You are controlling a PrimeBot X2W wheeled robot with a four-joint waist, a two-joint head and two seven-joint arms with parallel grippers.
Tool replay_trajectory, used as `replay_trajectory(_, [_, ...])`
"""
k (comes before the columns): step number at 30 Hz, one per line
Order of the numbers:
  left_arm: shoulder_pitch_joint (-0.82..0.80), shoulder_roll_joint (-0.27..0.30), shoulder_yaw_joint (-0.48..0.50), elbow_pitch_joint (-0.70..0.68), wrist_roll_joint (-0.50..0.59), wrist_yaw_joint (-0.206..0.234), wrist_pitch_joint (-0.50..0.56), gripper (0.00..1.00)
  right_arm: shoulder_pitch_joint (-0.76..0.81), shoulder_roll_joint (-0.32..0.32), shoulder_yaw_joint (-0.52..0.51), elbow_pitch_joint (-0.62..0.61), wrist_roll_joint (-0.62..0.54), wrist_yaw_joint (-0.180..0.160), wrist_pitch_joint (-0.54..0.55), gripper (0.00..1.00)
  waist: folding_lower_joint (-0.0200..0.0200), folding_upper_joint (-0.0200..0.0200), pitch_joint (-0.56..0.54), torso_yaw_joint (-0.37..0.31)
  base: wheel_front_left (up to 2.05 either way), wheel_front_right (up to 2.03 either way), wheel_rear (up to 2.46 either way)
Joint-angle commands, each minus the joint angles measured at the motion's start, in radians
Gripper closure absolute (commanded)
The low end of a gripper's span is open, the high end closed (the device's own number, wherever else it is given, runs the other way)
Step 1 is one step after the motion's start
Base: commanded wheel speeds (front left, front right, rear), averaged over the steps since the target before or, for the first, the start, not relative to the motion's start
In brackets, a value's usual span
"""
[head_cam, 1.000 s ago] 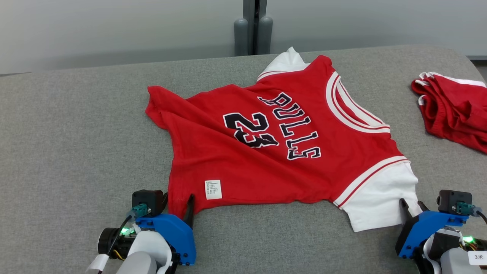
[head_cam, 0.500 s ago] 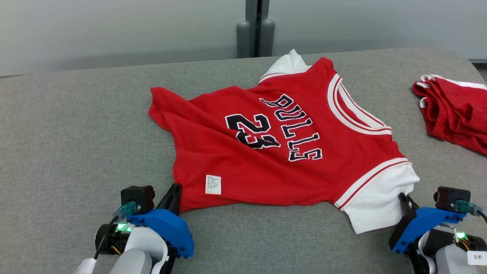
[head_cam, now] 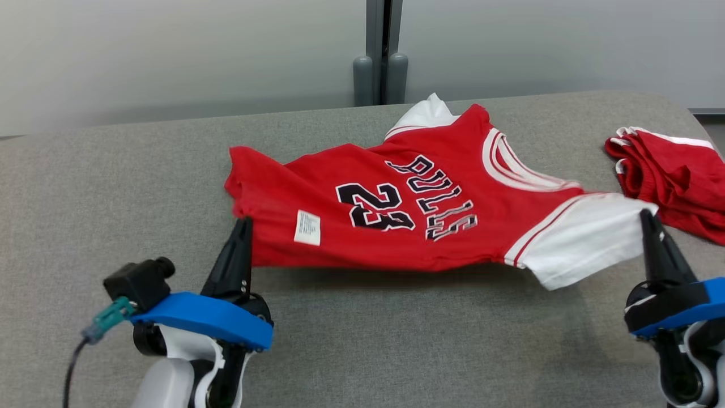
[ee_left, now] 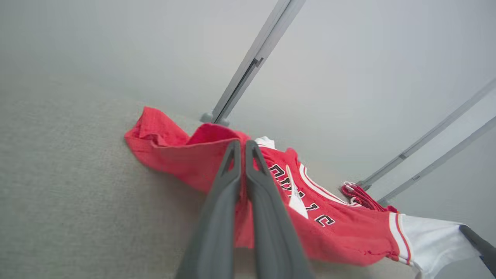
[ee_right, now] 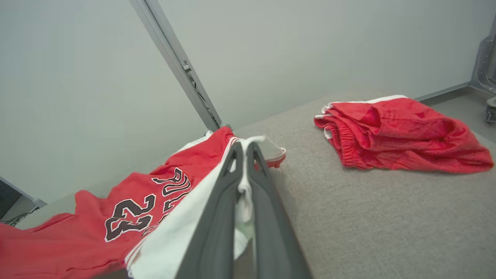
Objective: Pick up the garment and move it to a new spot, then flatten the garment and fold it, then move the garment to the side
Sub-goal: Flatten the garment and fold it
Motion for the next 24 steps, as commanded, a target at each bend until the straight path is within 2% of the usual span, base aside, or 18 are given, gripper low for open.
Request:
replay_trajectory(1, [0.003,-0.004,0.017,-0.045,-0.032,-0.01,0.007,1.0,0.02,-0.005,0.001,-0.067,0.033,0.001,0.011,1.0,-0.0001,-0.0001,-0.005,-0.002,0.0,0.0,0.0])
replay_trajectory(8, [-0.002,0.012,0.071,-0.252,-0.164,-0.021,0.074,1.0,0.034,-0.005,-0.005,-0.346,0.116,0.001,0.061,1.0,-0.0001,-0.0001,-0.023,0.005,0.0,0.0,0.0])
replay_trajectory(11, [-0.025,0.036,0.097,-0.37,-0.224,0.005,0.149,1.0,-0.005,-0.005,-0.013,-0.492,0.116,0.001,0.116,1.0,-0.0001,-0.0001,-0.022,0.01,0.0,0.0,0.0])
replay_trajectory(15, [-0.067,0.064,0.123,-0.456,-0.274,0.042,0.226,1.0,-0.08,-0.005,-0.019,-0.59,0.11,0.001,0.183,1.0,-0.0001,-0.0001,-0.005,0.016,0.0,0.0,0.0])
replay_trajectory(19, [-0.146,0.095,0.137,-0.472,-0.302,0.073,0.3,1.0,-0.211,-0.026,-0.018,-0.604,0.095,0.001,0.253,1.0,-0.0001,-0.0001,0.032,0.02,0.0,0.0,0.0])
replay_trajectory(24, [-0.289,0.123,0.144,-0.396,-0.341,0.103,0.382,1.0,-0.412,-0.074,0.01,-0.452,0.105,0.001,0.319,1.0,-0.0001,-0.0001,0.114,0.014,0.0,0.0,0.0])
